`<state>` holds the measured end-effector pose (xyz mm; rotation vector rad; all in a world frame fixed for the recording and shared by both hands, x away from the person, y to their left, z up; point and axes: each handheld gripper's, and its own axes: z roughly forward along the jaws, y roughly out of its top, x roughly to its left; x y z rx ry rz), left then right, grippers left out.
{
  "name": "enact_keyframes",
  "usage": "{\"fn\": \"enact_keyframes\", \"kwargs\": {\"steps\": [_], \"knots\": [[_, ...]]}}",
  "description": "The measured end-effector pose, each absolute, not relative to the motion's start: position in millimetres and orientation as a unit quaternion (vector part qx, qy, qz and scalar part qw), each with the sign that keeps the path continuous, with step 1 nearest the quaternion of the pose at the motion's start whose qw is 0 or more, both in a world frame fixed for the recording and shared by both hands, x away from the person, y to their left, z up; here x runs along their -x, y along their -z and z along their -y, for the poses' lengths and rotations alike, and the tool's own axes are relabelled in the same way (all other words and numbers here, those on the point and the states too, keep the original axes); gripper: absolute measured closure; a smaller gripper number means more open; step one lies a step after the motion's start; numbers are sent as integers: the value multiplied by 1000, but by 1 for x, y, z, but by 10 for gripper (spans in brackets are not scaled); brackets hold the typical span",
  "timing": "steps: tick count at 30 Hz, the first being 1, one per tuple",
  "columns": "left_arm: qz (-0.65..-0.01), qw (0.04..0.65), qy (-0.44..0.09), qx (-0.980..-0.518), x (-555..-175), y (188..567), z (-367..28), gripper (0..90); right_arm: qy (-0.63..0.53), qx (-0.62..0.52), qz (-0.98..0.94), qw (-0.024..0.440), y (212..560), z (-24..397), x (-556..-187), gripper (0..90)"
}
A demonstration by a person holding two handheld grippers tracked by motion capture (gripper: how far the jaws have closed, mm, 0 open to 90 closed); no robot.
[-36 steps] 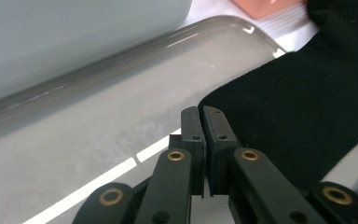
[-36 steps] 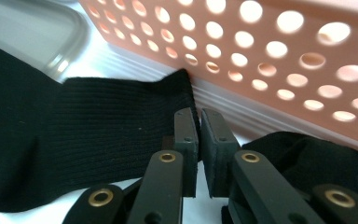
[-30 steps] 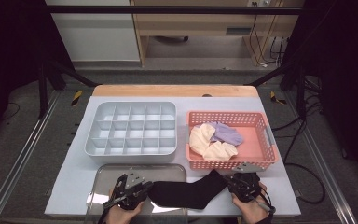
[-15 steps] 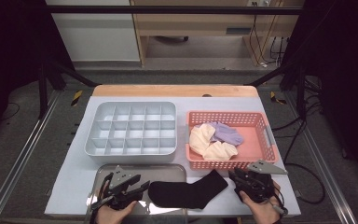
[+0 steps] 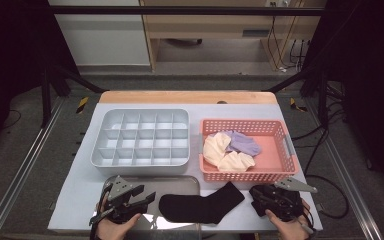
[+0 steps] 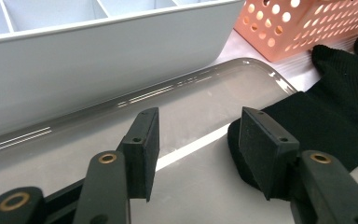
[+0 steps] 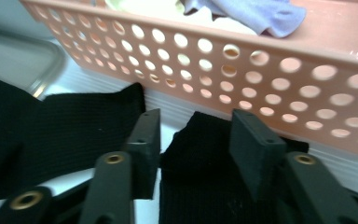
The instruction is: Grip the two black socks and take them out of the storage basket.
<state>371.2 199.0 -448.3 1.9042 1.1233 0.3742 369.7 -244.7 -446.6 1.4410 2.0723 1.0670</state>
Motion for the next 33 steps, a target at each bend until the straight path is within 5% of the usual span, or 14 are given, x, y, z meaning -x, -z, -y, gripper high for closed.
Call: {"fn": "enact_keyframes", "kwargs": {"steps": [3,6,10,27,33], "knots": [[-450,435,-149,-765,-371,449,-199,474,-372,-517,-744,202,451,242,-372,538],[-450,435,-147,-766,-372,449,-199,474,-359,-523,-745,206,451,242,-373,757],[-450,437,-146,-765,-372,449,-198,474,-381,-527,-733,200,441,247,-369,869],[-443,441,-140,-768,-371,446,-195,474,-481,-437,-735,192,375,210,-358,878],[-443,440,-140,-768,-371,446,-196,474,-497,-394,-761,138,380,165,-365,873]]}}
